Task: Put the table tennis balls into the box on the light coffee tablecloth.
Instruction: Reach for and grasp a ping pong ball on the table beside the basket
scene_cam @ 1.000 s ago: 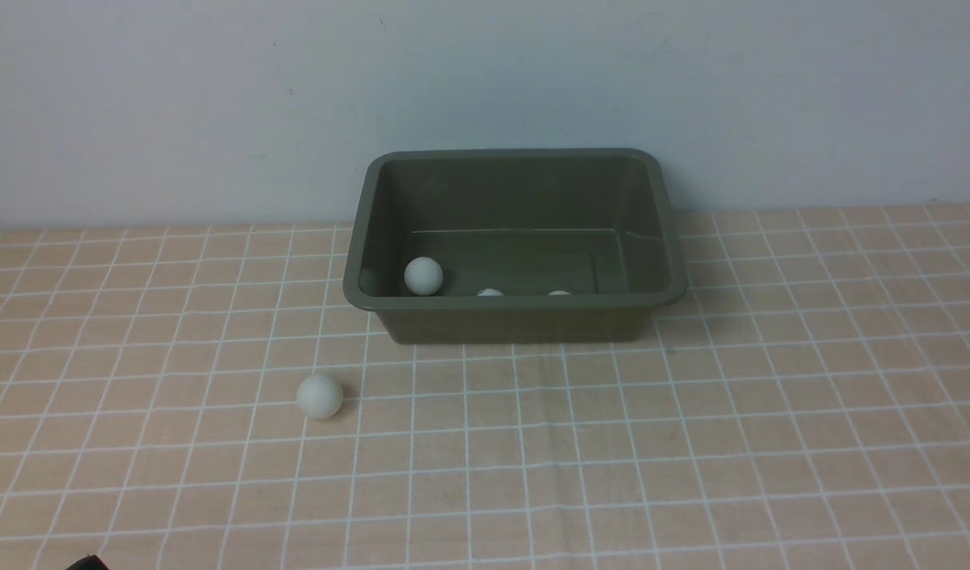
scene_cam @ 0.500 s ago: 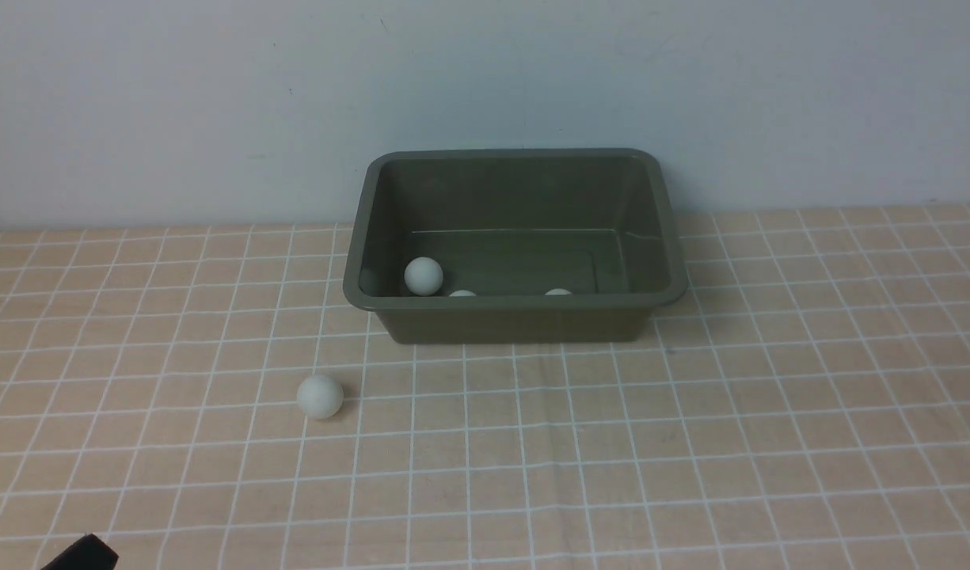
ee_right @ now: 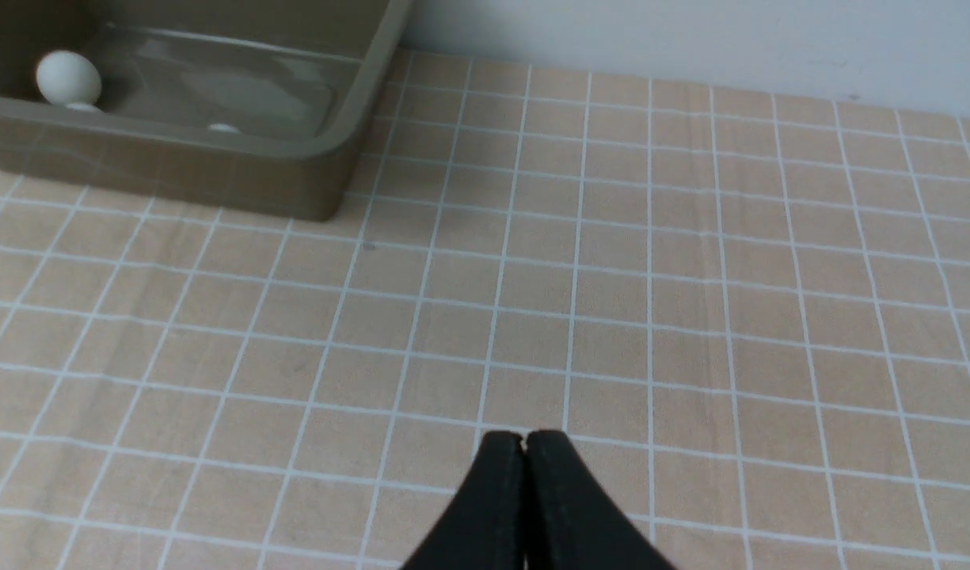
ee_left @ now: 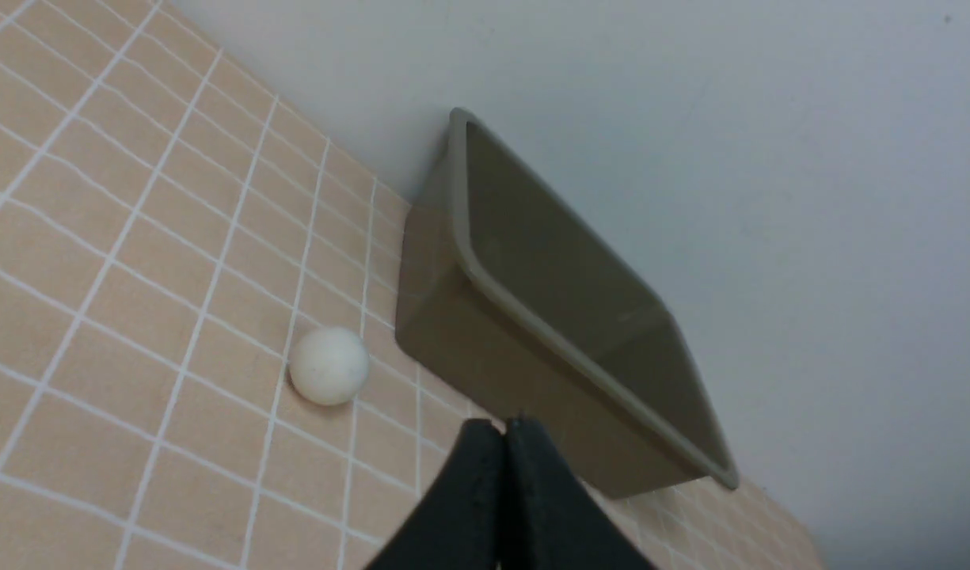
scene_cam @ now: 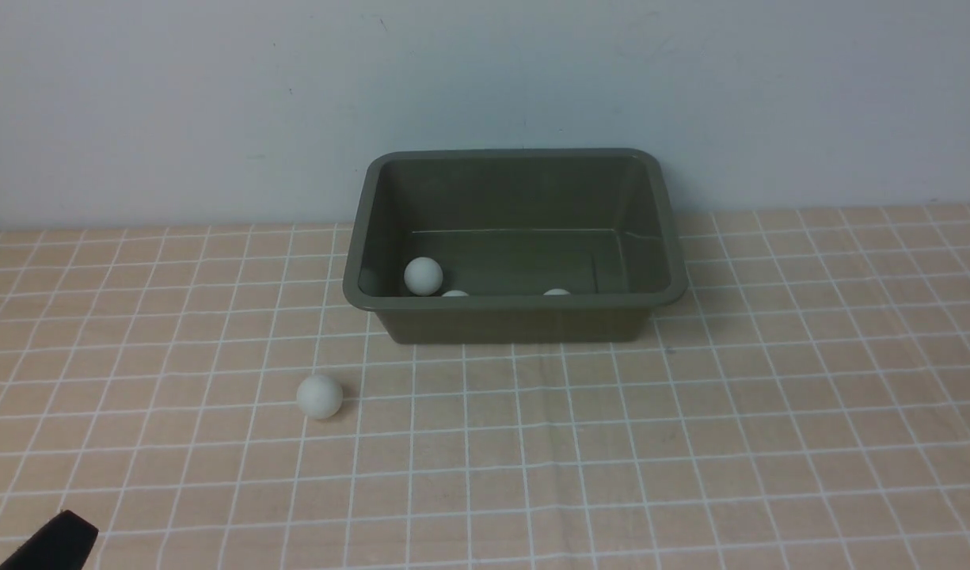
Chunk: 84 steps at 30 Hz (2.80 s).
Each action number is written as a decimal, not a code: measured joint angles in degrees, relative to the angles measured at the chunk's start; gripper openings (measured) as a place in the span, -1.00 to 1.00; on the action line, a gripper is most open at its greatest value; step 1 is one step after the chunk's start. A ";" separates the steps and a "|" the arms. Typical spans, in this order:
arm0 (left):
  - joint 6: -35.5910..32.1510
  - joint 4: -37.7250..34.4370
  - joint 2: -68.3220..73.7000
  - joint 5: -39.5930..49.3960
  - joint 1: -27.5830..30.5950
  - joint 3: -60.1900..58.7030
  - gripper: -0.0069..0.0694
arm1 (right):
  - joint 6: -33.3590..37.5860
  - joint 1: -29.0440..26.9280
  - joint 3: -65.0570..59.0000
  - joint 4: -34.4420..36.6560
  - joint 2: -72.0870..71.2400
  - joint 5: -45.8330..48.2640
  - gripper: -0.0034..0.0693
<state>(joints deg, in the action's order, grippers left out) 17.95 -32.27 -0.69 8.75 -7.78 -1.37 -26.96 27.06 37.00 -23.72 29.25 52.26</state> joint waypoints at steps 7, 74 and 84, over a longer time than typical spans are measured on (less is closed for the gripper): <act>-15.31 0.27 0.00 3.49 -1.60 8.99 -1.00 | 0.18 0.00 0.00 -0.38 -1.73 0.54 -0.96; -47.14 11.93 95.80 24.69 -2.56 60.28 0.54 | 1.06 0.00 -2.91 2.96 -1.79 0.48 -0.96; -47.14 11.69 101.06 20.05 -2.56 60.32 0.55 | 1.06 0.00 -2.91 3.10 -1.79 0.44 -0.96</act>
<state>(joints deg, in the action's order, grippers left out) -29.19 -20.57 100.38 28.80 -10.33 58.95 -25.91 27.06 34.09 -20.62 27.47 52.70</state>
